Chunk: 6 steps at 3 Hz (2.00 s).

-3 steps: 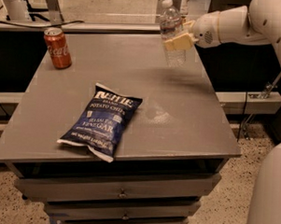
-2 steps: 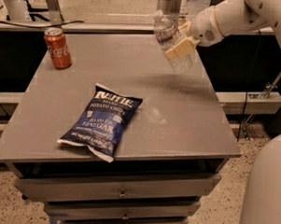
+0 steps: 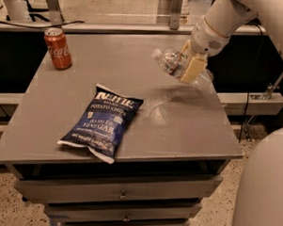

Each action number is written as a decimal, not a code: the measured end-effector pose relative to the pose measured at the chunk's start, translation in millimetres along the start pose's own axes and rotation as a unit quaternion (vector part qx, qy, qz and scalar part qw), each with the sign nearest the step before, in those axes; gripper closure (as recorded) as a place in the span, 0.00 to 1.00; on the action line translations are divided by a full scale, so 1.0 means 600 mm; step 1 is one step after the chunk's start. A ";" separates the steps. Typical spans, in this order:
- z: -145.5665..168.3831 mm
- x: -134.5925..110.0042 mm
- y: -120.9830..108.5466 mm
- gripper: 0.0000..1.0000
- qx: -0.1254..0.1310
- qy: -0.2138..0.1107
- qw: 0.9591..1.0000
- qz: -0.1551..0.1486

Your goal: Knock water bottle over

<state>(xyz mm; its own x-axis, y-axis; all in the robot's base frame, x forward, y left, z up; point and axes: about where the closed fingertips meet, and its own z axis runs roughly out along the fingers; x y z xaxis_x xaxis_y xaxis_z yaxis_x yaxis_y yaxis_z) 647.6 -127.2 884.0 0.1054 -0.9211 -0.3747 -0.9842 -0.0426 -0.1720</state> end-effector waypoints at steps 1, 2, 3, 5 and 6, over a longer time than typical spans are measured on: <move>0.011 0.022 0.025 1.00 -0.023 0.057 0.998 -0.027; 0.027 0.024 0.048 0.85 -0.041 0.082 0.995 -0.041; 0.046 0.019 0.065 0.62 -0.054 0.089 0.993 -0.047; 0.058 0.020 0.080 0.15 -0.061 0.095 0.993 -0.047; 0.061 0.022 0.086 0.00 -0.063 0.097 0.992 -0.045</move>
Offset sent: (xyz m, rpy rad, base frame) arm -0.0473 -0.0073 -0.0383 -0.2563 0.0819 0.1212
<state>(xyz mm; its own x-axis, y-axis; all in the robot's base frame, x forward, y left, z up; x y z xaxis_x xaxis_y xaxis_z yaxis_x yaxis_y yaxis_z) 603.5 -127.8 836.9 0.1765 -0.9680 -0.1783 -0.9833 -0.1652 -0.0765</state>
